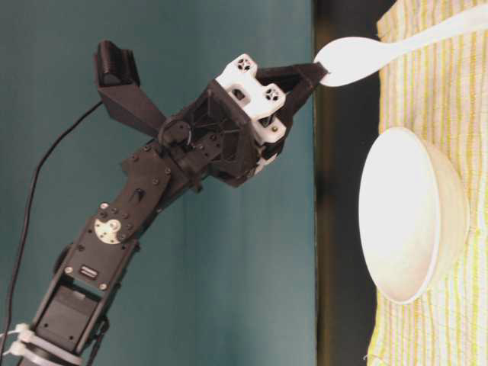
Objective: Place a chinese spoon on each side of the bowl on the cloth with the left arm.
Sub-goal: 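Lift the spoon and carry it to the cloth right of the bowl, then open the left gripper to release the spoon on the cloth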
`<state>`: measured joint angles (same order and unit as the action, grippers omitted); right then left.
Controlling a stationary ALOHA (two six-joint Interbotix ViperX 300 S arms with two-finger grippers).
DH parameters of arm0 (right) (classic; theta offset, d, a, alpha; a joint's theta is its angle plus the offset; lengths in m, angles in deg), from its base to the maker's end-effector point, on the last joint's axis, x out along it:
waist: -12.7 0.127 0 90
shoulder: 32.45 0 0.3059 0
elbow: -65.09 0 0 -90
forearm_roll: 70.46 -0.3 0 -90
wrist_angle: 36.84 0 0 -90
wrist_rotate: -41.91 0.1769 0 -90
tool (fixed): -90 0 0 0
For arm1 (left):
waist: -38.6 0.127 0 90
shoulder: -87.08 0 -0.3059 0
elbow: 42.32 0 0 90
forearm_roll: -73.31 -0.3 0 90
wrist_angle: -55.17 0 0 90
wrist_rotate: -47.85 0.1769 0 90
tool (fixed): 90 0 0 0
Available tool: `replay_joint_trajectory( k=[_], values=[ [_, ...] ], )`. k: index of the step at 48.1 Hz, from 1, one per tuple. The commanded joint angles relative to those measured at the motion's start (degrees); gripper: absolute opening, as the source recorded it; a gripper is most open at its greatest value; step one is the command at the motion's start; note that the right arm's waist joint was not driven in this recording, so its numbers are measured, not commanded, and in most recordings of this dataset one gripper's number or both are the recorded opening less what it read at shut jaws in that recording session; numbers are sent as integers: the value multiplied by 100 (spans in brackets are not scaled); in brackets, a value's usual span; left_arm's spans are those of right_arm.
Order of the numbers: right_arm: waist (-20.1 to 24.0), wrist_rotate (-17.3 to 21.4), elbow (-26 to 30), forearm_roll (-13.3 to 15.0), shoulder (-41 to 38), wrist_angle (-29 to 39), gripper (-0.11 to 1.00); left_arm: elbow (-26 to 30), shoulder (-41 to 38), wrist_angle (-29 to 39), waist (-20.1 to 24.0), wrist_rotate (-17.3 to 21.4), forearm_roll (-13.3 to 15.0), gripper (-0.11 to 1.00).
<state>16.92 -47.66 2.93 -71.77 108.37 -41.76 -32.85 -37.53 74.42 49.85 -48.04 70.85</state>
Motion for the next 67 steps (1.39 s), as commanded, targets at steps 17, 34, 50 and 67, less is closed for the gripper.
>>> replay_joint_trajectory(
  k=[17, 34, 50, 67],
  values=[
    [-9, 35, -35, -18, -62, -97, -1, -466, -422, -1046, 53, 9, -18, 4],
    [-9, 35, -53, -18, -62, -97, -1, -545, -413, -1397, 70, 18, -18, 5],
    [-9, 35, -70, -18, -62, -202, -1, -563, -404, -1775, 18, 9, -18, 70],
    [-9, 44, -79, -18, -26, -79, -1, -1617, 1731, -1028, -747, -158, -18, 85]
  ],
)
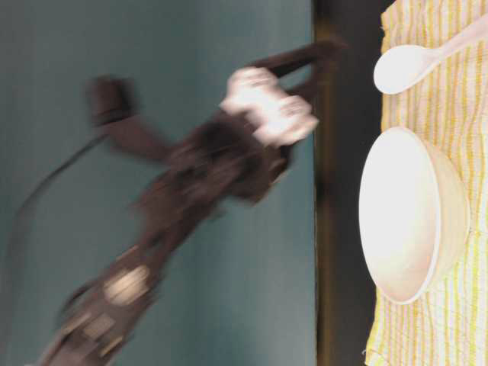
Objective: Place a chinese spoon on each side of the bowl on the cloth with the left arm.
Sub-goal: 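Open the left gripper to release the spoon on the cloth, then move the left gripper over the left white spoon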
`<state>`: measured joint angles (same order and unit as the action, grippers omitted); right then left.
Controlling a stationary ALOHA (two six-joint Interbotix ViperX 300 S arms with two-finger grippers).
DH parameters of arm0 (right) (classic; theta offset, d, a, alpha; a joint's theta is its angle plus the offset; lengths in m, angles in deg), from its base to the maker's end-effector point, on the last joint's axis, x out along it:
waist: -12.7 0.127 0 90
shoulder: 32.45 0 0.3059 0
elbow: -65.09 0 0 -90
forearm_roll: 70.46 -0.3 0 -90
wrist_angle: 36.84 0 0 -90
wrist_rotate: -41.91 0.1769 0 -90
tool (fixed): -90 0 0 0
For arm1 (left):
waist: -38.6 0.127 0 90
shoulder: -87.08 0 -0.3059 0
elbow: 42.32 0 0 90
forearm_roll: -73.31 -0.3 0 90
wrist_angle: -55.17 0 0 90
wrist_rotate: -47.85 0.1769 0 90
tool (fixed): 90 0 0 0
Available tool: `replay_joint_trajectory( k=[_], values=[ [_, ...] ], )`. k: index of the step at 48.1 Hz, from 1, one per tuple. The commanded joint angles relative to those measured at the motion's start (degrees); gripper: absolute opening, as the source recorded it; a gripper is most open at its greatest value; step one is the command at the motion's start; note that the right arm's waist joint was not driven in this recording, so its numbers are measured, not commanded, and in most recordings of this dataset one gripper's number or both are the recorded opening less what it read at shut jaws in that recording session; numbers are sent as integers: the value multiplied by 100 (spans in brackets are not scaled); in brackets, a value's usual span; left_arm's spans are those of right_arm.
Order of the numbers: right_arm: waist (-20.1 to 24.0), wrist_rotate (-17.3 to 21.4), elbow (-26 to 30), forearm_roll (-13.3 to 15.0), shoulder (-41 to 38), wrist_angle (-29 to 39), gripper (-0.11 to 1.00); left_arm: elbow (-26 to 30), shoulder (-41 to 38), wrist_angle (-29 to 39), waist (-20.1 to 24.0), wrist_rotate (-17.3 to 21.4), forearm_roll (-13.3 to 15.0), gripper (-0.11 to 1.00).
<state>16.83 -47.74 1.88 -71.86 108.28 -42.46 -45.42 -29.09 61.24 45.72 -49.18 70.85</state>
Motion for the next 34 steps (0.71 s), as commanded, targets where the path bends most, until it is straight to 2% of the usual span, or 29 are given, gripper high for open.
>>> replay_joint_trajectory(
  k=[1, 6, 10, 16, 21, 26, 34],
  values=[
    [0, 53, 26, -9, -18, -9, -1, -492, 1063, 369, -404, -79, -18, 85],
    [0, 53, 18, -9, -18, -9, -1, -1195, 1916, 589, -835, -431, -18, 85],
    [0, 53, 9, -9, -26, -9, -1, -1916, 2417, 563, -1213, -993, -18, 85],
    [0, 53, 9, -9, -9, -26, -1, -2848, 2689, 554, -1652, -1907, -18, 85],
    [0, 53, 9, -9, 0, 0, -1, -3445, 2804, 422, -1951, -2443, -18, 85],
    [0, 53, 9, -9, 0, 44, -1, -3867, 2883, 97, -2180, -2681, -18, 84],
    [0, 62, -18, -9, 9, 193, -1, -4342, 2777, -62, -2408, -2777, -18, 84]
  ],
)
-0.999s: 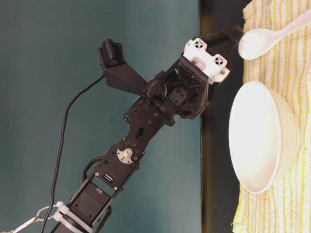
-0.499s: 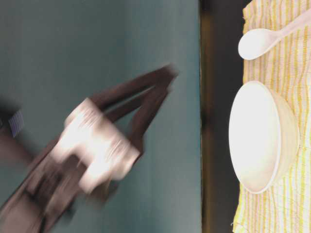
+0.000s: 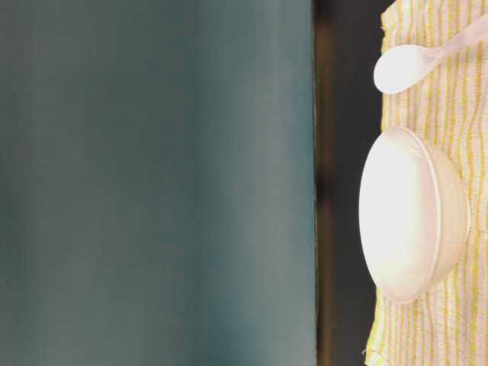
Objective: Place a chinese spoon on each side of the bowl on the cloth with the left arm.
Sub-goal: 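Move the left gripper over the left white spoon, then lower the left gripper and grasp the left spoon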
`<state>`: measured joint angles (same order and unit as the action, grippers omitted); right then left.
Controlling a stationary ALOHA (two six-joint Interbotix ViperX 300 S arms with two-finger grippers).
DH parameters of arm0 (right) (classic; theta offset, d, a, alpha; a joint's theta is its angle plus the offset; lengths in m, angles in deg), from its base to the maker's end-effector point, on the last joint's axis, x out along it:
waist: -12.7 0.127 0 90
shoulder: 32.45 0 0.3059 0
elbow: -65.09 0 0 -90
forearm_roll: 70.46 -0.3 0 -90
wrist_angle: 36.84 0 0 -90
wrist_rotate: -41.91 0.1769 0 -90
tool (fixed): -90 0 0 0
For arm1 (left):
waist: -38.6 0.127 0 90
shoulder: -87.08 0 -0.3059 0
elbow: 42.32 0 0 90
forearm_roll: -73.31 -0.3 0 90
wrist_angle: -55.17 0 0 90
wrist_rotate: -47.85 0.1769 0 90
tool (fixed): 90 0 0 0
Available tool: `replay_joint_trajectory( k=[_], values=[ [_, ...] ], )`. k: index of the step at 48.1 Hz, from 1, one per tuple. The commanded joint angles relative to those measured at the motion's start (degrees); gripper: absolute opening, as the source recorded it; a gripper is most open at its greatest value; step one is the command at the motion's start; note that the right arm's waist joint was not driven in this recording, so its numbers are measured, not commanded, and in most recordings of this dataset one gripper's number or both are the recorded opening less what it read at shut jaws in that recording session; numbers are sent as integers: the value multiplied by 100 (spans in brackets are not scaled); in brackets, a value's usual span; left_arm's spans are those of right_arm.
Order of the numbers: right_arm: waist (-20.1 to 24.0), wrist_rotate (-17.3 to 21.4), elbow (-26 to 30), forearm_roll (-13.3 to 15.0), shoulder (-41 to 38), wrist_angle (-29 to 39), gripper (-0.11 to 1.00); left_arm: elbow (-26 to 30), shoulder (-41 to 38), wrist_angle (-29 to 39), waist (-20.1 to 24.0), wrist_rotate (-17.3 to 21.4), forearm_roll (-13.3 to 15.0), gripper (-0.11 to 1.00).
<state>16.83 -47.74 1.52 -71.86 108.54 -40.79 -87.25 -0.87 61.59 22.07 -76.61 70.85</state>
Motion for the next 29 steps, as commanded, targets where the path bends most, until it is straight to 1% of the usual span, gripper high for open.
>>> replay_joint_trajectory(
  k=[1, 8, 20, 26, 29],
  values=[
    [0, 62, 18, -9, -26, 26, -1, -185, -88, -97, -44, -53, -18, 84],
    [0, 62, 9, -44, -26, 62, -1, -229, -281, -237, -44, -97, -18, 84],
    [0, 62, 9, -53, -26, 18, -1, -220, -659, -923, -26, -105, -18, 84],
    [0, 62, 9, -53, -9, 9, -1, -141, -853, -1063, -26, -176, -18, 84],
    [0, 62, 18, -62, 18, 9, -1, -70, -958, -1072, -18, -281, -18, 82]
  ],
)
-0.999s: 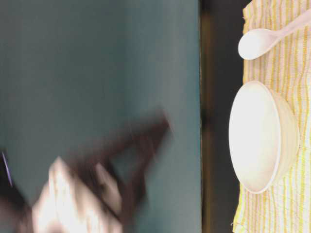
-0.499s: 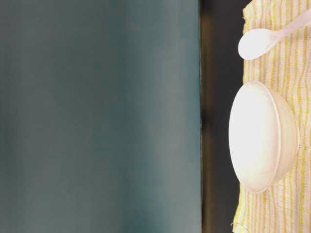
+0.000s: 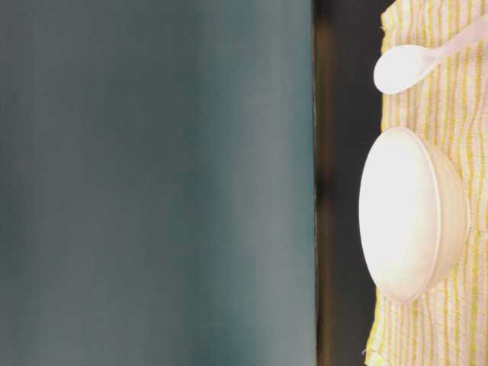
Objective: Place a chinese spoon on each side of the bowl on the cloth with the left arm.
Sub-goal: 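Lower the left gripper and grasp the left spoon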
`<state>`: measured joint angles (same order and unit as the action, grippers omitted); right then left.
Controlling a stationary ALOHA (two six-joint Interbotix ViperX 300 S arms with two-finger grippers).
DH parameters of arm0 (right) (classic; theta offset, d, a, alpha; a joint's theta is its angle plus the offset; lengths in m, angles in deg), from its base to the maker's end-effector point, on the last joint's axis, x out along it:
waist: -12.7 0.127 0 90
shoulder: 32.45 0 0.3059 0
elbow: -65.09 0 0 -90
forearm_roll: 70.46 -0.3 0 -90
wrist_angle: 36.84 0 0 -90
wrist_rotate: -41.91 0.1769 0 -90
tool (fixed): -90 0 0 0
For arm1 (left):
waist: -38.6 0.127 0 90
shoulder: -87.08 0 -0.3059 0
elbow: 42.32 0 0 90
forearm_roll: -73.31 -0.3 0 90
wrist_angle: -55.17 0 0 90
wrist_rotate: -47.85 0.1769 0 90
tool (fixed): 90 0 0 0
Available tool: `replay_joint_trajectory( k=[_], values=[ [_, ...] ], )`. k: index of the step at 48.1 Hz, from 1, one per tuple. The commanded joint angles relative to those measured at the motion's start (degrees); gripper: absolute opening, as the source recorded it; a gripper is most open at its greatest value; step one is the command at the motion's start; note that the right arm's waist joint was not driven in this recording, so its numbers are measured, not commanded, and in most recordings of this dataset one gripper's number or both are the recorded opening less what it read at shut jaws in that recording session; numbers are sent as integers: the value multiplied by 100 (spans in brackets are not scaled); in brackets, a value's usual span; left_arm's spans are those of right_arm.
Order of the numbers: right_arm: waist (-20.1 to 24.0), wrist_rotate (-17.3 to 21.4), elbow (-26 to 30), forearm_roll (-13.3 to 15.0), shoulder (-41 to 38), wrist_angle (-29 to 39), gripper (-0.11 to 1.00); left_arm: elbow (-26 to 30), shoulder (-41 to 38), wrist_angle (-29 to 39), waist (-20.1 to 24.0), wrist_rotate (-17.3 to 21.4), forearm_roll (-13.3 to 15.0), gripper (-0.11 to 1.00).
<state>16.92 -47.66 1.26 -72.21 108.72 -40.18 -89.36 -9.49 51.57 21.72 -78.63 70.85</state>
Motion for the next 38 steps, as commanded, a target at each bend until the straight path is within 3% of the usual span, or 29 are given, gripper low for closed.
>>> replay_joint_trajectory(
  k=[1, 4, 9, 16, 18, 26, 31, 38],
  values=[
    [0, 53, 53, -35, 9, -53, -1, 167, -123, -62, 9, -88, -18, 81],
    [-9, 53, 53, -44, 70, -35, -1, 220, -176, -62, 9, -97, -18, 75],
    [-9, 53, 62, -35, 149, -9, -1, 237, -176, -26, 18, -79, -18, 56],
    [-9, 53, 70, -35, 211, 26, -1, 404, 18, 387, 167, -62, -18, 15],
    [-9, 53, 70, -35, 211, 44, -1, 501, 141, 633, 220, -35, -18, 9],
    [-9, 53, 53, -35, 211, 62, -1, 958, 861, 2136, 545, 352, -18, 9],
    [-9, 53, 44, -35, 211, 53, -1, 1336, 1441, 3050, 967, 1081, -18, 9],
    [0, 44, 53, -35, 211, 70, -1, 1433, 1758, 3226, 1916, 2030, -18, 9]
  ],
)
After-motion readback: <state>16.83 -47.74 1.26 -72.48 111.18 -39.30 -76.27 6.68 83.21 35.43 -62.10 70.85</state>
